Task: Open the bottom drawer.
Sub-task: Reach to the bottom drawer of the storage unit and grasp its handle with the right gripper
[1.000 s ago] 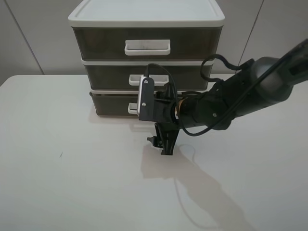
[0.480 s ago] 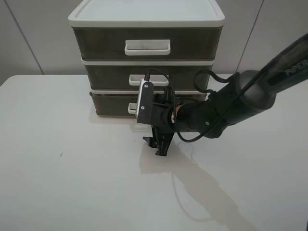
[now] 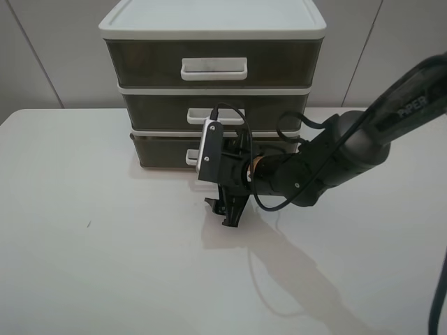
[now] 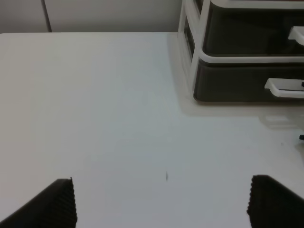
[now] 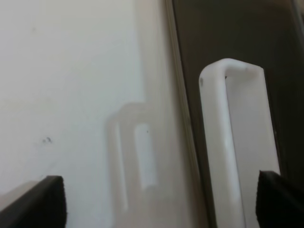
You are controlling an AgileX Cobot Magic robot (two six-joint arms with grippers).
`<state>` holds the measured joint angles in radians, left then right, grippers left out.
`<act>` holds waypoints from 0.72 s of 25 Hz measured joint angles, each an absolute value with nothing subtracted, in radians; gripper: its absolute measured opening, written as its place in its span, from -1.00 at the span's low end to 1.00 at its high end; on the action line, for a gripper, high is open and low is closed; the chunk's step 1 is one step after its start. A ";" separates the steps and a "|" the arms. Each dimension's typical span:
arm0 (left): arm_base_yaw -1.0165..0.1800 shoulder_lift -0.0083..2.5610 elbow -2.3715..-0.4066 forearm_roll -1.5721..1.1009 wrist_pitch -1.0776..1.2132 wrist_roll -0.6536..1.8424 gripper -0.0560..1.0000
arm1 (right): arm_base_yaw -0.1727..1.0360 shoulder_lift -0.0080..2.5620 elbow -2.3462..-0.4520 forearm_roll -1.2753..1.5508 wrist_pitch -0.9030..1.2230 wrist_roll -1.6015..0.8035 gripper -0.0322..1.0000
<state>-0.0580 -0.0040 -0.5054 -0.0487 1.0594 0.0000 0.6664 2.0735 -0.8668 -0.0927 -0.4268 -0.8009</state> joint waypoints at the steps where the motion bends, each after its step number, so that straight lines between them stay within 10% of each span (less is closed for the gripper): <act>1: -0.058 -0.004 -0.505 -0.049 1.059 0.000 0.52 | 0.666 2.075 -0.867 -0.093 -0.432 -0.801 0.52; 12: -0.058 -0.004 -0.505 -0.049 1.059 0.000 0.52 | 0.659 2.075 -0.867 -0.080 -0.477 -0.806 -0.71; 18: -0.058 -0.004 -0.505 -0.049 1.059 0.000 0.52 | 0.659 2.075 -0.867 -0.084 -0.477 -0.816 -0.74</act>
